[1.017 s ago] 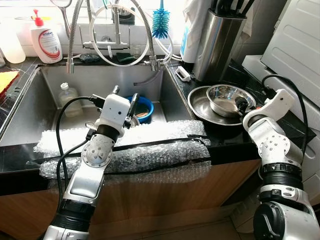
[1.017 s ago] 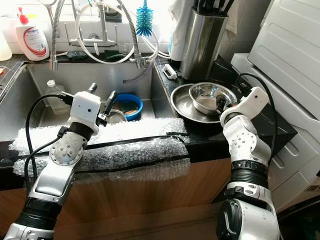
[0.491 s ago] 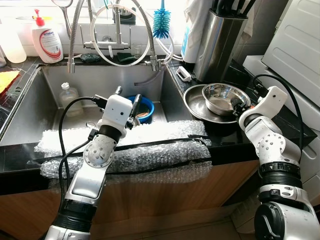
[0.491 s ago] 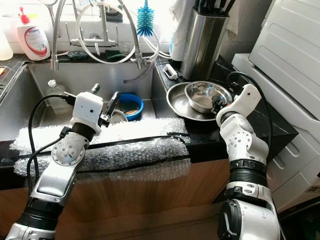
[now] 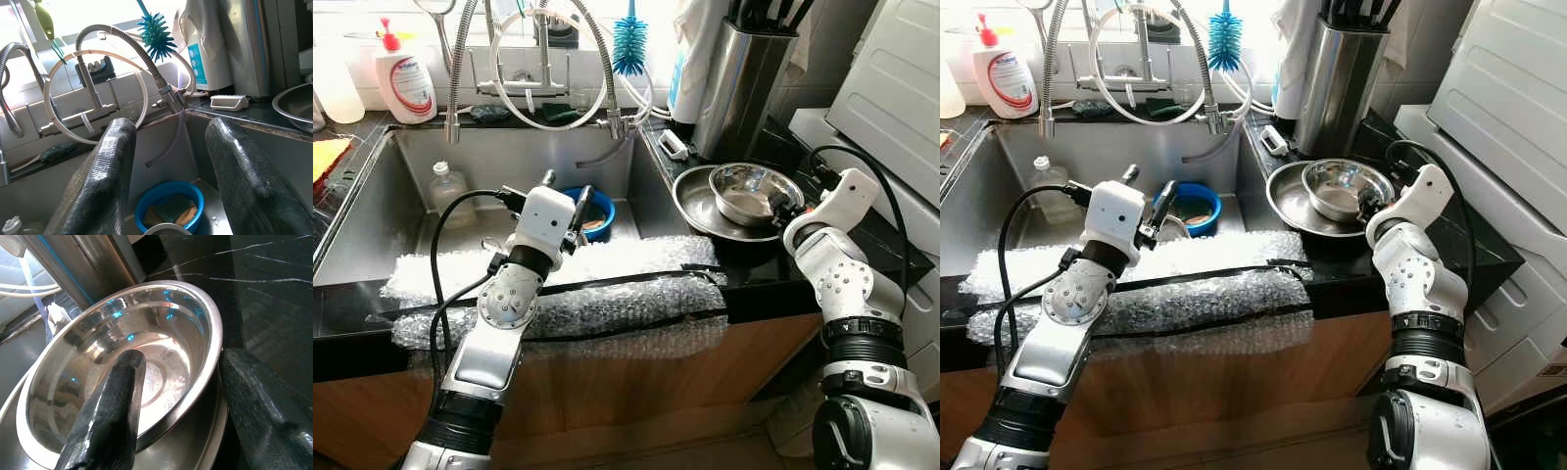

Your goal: Kitchen organization

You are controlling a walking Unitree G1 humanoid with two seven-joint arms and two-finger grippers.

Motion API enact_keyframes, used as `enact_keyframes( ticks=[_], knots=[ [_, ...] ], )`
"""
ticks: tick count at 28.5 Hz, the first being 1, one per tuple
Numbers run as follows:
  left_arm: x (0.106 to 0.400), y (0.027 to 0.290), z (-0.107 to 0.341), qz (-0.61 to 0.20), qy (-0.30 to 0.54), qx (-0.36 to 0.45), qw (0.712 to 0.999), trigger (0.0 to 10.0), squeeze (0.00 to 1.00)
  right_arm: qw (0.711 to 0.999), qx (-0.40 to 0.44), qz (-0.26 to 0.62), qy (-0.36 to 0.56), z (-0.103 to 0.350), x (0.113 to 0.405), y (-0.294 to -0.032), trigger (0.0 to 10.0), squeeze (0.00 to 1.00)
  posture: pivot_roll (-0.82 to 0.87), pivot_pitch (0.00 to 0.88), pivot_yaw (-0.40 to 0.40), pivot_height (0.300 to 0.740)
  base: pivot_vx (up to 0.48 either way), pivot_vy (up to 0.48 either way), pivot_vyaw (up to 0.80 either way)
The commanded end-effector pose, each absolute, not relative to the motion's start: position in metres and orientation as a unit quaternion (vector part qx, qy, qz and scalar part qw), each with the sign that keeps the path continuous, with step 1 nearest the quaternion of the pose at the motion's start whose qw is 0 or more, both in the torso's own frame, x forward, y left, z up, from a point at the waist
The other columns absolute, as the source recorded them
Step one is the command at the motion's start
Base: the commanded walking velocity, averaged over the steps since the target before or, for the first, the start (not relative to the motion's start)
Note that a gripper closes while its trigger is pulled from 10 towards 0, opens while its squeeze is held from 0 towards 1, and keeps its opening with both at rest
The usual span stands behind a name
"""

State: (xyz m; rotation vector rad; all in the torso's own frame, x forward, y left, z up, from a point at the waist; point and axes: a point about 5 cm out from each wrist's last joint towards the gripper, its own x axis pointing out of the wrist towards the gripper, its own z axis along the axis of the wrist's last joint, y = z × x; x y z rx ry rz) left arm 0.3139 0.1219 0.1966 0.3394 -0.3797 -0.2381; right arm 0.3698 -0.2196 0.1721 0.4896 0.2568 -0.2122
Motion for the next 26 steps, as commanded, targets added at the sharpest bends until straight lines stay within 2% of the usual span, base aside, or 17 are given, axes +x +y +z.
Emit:
enact_keyframes(
  ticks=[1, 15, 16, 19, 20, 22, 23, 24, 25, 26],
  knots=[
    [0.3133, 0.1166, 0.2007, -0.129, -0.193, 0.171, 0.958, 10.0, 0.00, 0.959, 0.235, -0.102, 0.118, 0.1795, 0.3710, -0.2214, 0.0, 0.00, 0.01, 0.000, -0.104, 0.740, 0.000, 0.000, 0.00],
    [0.3136, 0.1144, 0.1993, -0.138, -0.189, 0.171, 0.957, 10.0, 0.00, 0.959, 0.235, -0.095, 0.126, 0.1770, 0.3711, -0.2186, 0.0, 0.00, 0.02, 0.000, -0.103, 0.740, 0.000, 0.000, 0.00],
    [0.3136, 0.1141, 0.1993, -0.139, -0.189, 0.171, 0.957, 10.0, 0.00, 0.959, 0.235, -0.095, 0.127, 0.1767, 0.3711, -0.2183, 2.2, 0.00, 0.02, 0.000, -0.103, 0.740, 0.000, 0.000, 0.00],
    [0.3136, 0.1140, 0.1992, -0.140, -0.188, 0.171, 0.957, 10.0, 0.00, 0.959, 0.235, -0.094, 0.128, 0.1763, 0.3711, -0.2178, 2.2, 0.00, 0.02, 0.000, -0.103, 0.740, 0.000, 0.000, 0.00],
    [0.3137, 0.1141, 0.1992, -0.140, -0.188, 0.172, 0.957, 10.0, 0.00, 0.959, 0.235, -0.095, 0.130, 0.1757, 0.3712, -0.2173, 10.0, 0.00, 0.02, 0.000, -0.103, 0.740, 0.000, 0.000, 0.00],
    [0.3137, 0.1142, 0.1993, -0.141, -0.188, 0.172, 0.957, 10.0, 0.00, 0.958, 0.236, -0.095, 0.130, 0.1754, 0.3712, -0.2170, 10.0, 0.00, 0.02, 0.000, -0.103, 0.740, 0.000, 0.000, 0.00],
    [0.3138, 0.1142, 0.1995, -0.141, -0.189, 0.173, 0.956, 10.0, 0.00, 0.958, 0.241, -0.096, 0.125, 0.1762, 0.3715, -0.2169, 4.7, 0.00, 0.02, 0.000, -0.103, 0.740, 0.000, 0.000, 0.00],
    [0.3139, 0.1142, 0.1997, -0.141, -0.189, 0.173, 0.956, 10.0, 0.00, 0.957, 0.245, -0.097, 0.121, 0.1769, 0.3717, -0.2167, 4.7, 0.00, 0.02, 0.000, -0.103, 0.740, 0.000, 0.000, 0.00],
    [0.3140, 0.1141, 0.2000, -0.141, -0.190, 0.173, 0.956, 10.0, 0.00, 0.956, 0.254, -0.097, 0.110, 0.1792, 0.3722, -0.2169, 0.0, 0.00, 0.02, 0.000, -0.103, 0.740, 0.000, 0.000, 0.00],
    [0.3141, 0.1140, 0.2003, -0.140, -0.190, 0.173, 0.956, 10.0, 0.00, 0.955, 0.259, -0.097, 0.103, 0.1808, 0.3725, -0.2171, 0.0, 0.00, 0.02, 0.000, -0.103, 0.740, 0.000, 0.000, 0.00]
  ],
)
